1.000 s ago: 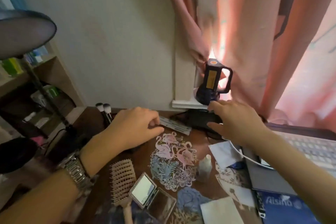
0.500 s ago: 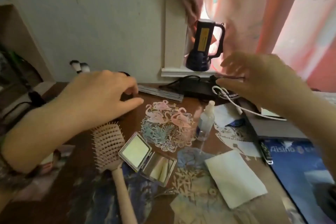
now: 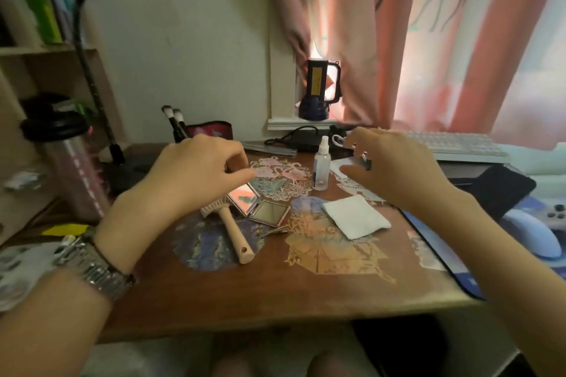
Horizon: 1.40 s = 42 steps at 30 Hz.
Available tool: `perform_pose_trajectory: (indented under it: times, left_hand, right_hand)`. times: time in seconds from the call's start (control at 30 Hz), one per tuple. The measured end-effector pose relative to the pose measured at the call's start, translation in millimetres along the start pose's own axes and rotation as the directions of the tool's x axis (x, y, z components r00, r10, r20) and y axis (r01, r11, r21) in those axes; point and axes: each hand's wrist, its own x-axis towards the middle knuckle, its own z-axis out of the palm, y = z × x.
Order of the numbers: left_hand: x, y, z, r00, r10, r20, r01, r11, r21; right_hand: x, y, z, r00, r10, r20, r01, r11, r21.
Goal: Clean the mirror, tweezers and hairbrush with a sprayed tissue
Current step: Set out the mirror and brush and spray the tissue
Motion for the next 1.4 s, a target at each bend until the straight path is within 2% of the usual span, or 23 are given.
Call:
perform_pose_trajectory:
  times: [0.13, 0.3, 0.47, 0.6, 0.93, 1.07, 1.4]
  left_hand:
    - [-6, 4, -10, 0.999, 0.032, -0.037, -0.032, 0.999, -0.008]
    - [4, -1, -2, 0.996, 0.024, -0.081, -0.028, 0.998, -0.055]
    - [26, -14, 31, 1.000, -0.012, -0.013, 0.010, 0.996, -0.089]
    - [48, -28, 55, 0.998, -0.066, 0.012, 0.067, 0.990, -0.126]
    - [73, -46, 113, 0.980, -0.195, -0.027, 0.175, 0.928, -0.329]
    - [68, -51, 120, 0.974, -0.213, -0.074, 0.178, 0.928, -0.329]
    - [60, -58, 124, 0.960, -0.258, -0.111, 0.204, 0.912, -0.357]
  right_hand:
    - [-6, -12, -9, 0.999, -0.023, -0.045, 0.022, 1.000, -0.015]
    - [1, -16, 6, 0.999, 0.000, -0.035, 0.000, 1.000, -0.012]
    - [23, -5, 43, 0.998, 0.069, 0.006, -0.068, 0.998, -0.011]
    - [44, 10, 67, 0.990, 0.140, -0.017, -0.140, 0.990, -0.002]
    - [84, 38, 141, 0.943, 0.333, 0.025, -0.332, 0.928, 0.168]
    - [89, 40, 158, 0.943, 0.330, 0.041, -0.328, 0.906, 0.268]
    - [92, 39, 188, 0.925, 0.373, -0.068, -0.295, 0.823, 0.486]
